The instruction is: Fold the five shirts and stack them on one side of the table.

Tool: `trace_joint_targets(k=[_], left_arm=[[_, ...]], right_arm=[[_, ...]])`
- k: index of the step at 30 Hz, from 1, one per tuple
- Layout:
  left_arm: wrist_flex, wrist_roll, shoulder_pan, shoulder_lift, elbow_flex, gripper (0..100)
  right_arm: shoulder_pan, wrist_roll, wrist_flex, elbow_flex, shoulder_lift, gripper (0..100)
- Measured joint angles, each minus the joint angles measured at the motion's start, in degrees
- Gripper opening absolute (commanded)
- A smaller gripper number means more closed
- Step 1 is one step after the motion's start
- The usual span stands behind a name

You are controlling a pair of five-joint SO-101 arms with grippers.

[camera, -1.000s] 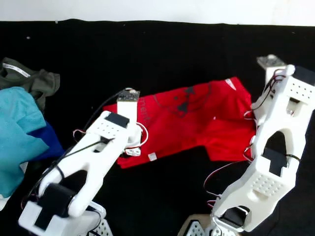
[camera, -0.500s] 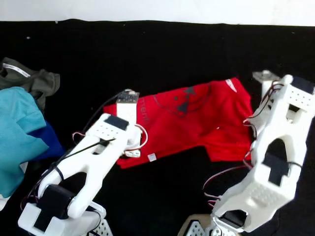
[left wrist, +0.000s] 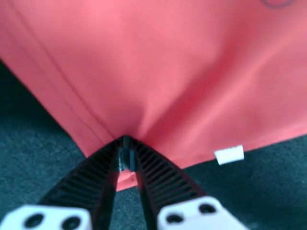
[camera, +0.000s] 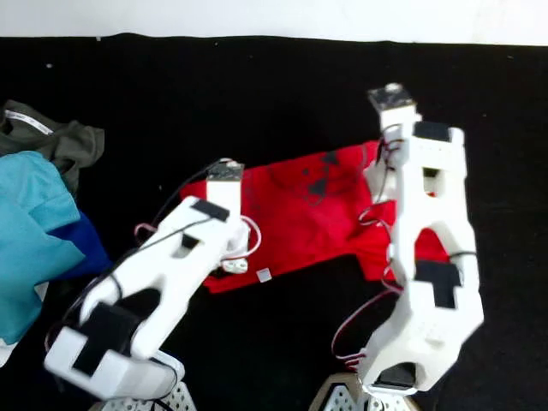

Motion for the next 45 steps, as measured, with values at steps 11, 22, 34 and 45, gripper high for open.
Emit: trace_joint_targets(k=[11, 22, 34, 45], left_arm=[[6.1, 0.0, 0.0, 9.1, -9.1, 1], [6.1, 0.0, 0.0, 9.1, -9.1, 1], [10.3, 0.1, -1.3, 10.0, -12.2, 1], [9.5, 0.1, -1.8, 10.0, -11.7, 1]], right_arm=[[-0.2, 5.5, 13.1, 0.3, 3.1, 0.6], [5.4, 14.9, 25.7, 1.5, -4.2, 0.6], [9.8, 1.8, -3.9, 0.4, -6.7, 8.7], [2.7, -3.7, -7.6, -27.3, 21.0, 8.7]])
